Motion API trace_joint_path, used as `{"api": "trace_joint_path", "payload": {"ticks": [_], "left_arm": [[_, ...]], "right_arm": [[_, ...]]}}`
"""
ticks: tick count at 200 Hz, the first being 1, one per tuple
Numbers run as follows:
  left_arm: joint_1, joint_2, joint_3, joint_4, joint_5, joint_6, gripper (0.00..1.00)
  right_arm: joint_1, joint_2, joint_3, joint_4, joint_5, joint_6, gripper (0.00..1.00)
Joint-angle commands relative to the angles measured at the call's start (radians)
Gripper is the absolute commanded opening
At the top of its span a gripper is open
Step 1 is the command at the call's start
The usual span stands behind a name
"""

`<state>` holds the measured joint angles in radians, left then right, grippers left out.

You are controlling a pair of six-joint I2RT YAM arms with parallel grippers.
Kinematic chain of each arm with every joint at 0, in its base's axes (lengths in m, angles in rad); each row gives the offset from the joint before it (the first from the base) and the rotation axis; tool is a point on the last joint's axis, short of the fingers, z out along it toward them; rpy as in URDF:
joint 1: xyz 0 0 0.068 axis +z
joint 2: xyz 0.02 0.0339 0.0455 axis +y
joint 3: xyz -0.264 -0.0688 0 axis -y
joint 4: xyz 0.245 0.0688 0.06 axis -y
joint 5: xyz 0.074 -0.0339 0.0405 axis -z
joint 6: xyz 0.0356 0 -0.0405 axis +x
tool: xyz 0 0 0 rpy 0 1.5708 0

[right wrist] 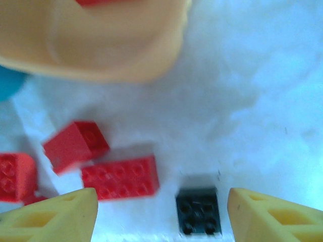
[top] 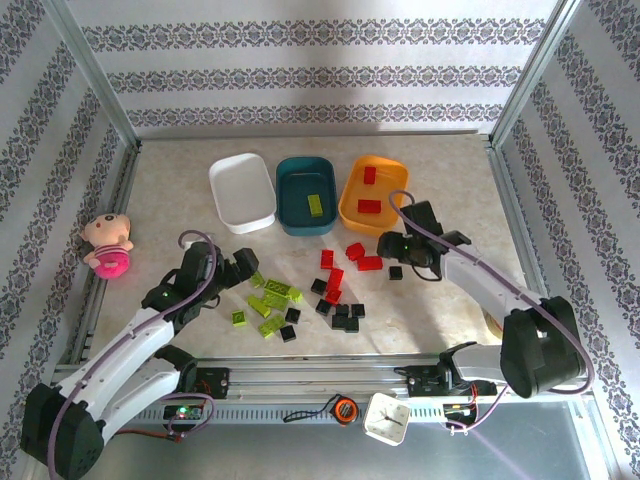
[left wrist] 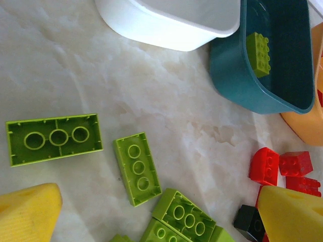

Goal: Sort the legos into containers by color
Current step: Pick up the lego from the middle-right of the table.

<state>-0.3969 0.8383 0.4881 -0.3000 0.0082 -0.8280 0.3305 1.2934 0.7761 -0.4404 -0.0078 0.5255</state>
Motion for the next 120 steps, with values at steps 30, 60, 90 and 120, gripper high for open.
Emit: {"api": "trace_joint_path", "payload": {"ticks": [30, 60, 90, 120], "left_arm": [[0.018, 0.035, 0.004, 0.067, 0.033, 0.021, 1.0], [0.019, 0.032, -0.003, 0.067, 0.036, 0.018, 1.0], [0.02, 0.021, -0.006, 0.053, 0.035, 0.018, 1.0], [0.023, 0.006, -0.01, 0.048, 0.034, 0.017, 1.0]], "right_arm": [[0.038, 0.019, -0.084, -0.039, 0.023, 0.008, 0.62], [0.052, 0.092, -0.069, -0.008, 0.052, -0.001, 0.57], [0.054, 0.154, -0.041, 0.012, 0.084, -0.009, 0.51], [0.056, 0.205, -0.017, 0.02, 0.119, -0.026, 0.46]]}}
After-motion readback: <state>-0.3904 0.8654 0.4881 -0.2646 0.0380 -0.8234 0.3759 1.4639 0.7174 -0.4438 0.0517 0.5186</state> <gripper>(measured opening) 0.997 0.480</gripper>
